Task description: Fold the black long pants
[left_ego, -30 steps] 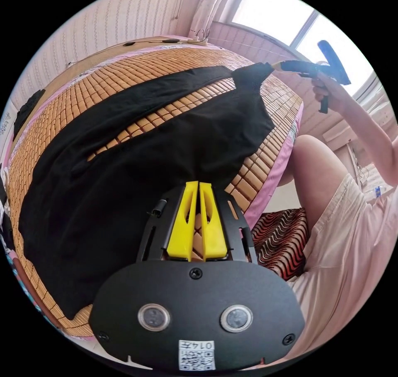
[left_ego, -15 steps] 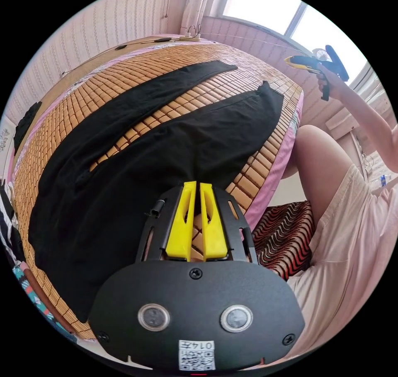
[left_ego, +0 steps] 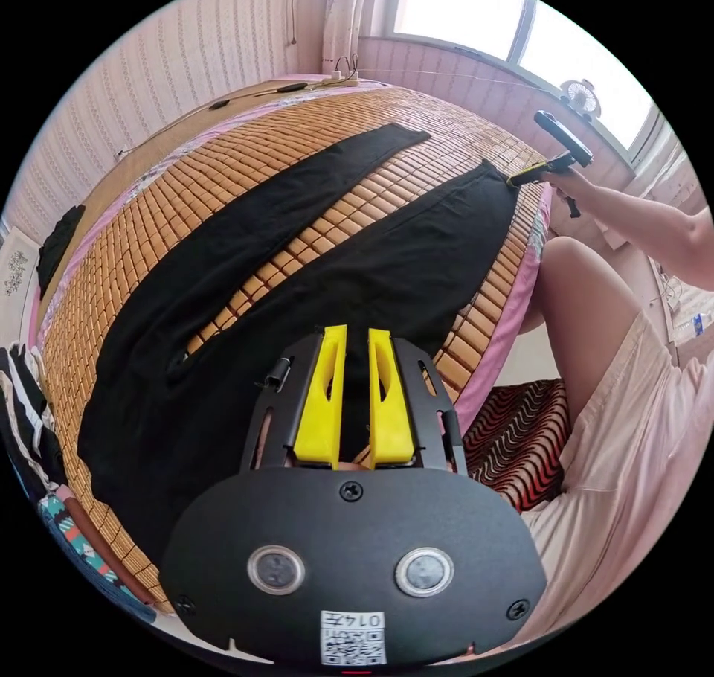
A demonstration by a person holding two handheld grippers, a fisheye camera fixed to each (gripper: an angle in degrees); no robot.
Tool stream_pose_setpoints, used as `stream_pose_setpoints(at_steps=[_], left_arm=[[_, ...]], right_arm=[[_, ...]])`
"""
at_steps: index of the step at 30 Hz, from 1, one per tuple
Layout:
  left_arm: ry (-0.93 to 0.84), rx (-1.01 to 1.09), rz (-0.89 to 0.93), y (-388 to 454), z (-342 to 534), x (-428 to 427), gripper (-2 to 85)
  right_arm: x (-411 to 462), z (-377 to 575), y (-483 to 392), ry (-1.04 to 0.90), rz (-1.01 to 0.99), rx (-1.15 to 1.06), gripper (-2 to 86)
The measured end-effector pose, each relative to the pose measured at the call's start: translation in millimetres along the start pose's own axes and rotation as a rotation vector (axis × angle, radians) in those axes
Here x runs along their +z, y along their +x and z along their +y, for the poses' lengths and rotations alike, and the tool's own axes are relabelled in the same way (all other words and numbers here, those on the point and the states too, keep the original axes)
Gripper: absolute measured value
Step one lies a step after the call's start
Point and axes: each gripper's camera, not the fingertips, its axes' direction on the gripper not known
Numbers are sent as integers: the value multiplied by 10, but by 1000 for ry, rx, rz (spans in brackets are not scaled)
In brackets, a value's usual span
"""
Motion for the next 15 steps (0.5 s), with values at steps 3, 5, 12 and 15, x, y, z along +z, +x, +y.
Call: stream_pose_setpoints(at_steps=[3,5,12,15], left_arm=[[-21,-11,-1,-39,-34,125,53],[-8,-33,20,-76,-28,124,50],[53,-39,20,-93,-162,-81,0],[25,-48,-18,-166,-257,-14,-5]], right_arm=[[-79,-58,-39,-11,32,-29,-8],[-232,-77,-73,77,53,-28,-8],[-127,-398,-55,80,-123,-7,-3],[-74,-485,3,79,-114,21,-3]])
